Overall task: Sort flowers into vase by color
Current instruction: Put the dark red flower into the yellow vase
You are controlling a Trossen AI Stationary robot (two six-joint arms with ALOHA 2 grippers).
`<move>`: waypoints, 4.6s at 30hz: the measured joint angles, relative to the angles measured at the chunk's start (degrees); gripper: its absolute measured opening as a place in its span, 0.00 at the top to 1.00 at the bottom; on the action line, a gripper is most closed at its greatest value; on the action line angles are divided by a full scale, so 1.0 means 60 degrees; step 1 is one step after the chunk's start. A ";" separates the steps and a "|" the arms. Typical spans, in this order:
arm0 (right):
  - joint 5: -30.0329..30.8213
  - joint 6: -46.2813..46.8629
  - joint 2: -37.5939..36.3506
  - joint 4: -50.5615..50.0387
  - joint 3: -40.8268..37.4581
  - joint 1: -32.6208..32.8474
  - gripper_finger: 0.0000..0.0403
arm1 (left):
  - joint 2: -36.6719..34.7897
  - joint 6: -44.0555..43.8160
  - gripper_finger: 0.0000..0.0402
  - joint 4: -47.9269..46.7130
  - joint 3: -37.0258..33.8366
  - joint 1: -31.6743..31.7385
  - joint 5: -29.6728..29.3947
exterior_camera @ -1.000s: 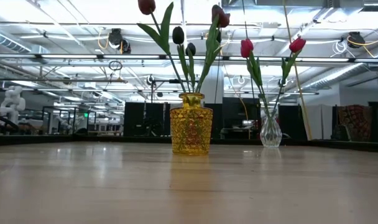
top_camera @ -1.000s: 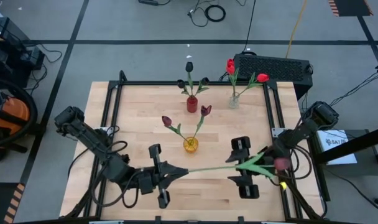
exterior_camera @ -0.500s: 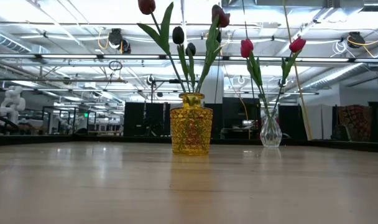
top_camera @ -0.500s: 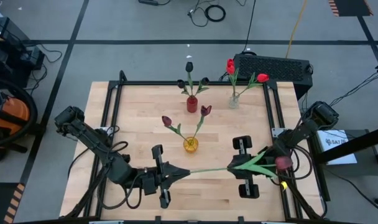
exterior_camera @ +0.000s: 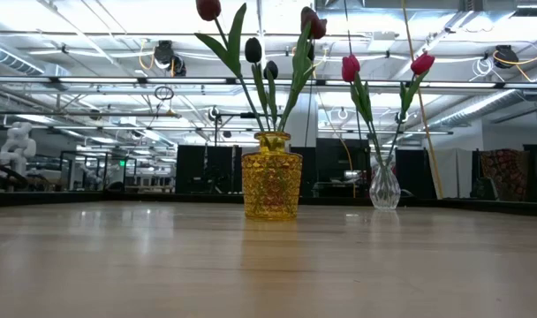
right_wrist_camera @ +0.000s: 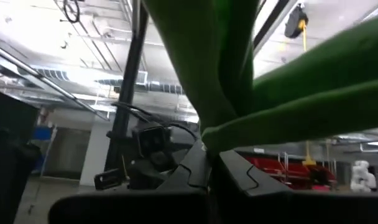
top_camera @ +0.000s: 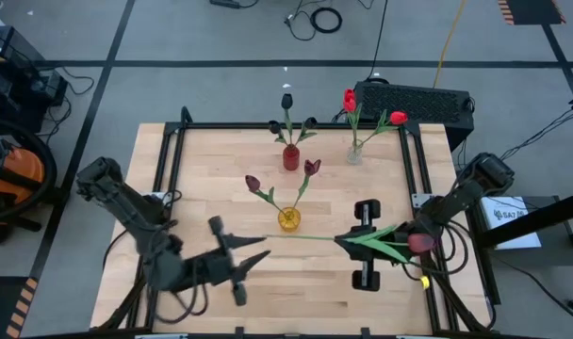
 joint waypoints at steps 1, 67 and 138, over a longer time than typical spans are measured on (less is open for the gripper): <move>0.0118 0.0006 -0.0066 -0.0128 0.0000 0.0003 0.99 | -0.0107 -0.0248 0.64 -0.0360 0.0000 -0.0173 -0.0263; 0.0478 0.4806 0.0005 -1.3331 0.4164 -0.0679 0.91 | 0.0655 -0.4496 0.98 -0.2671 0.0007 0.3196 0.7099; -0.0873 0.4771 0.1166 -1.2252 0.4076 -0.1277 0.99 | 0.0143 -0.3108 0.84 -0.1430 0.0007 0.2266 0.6974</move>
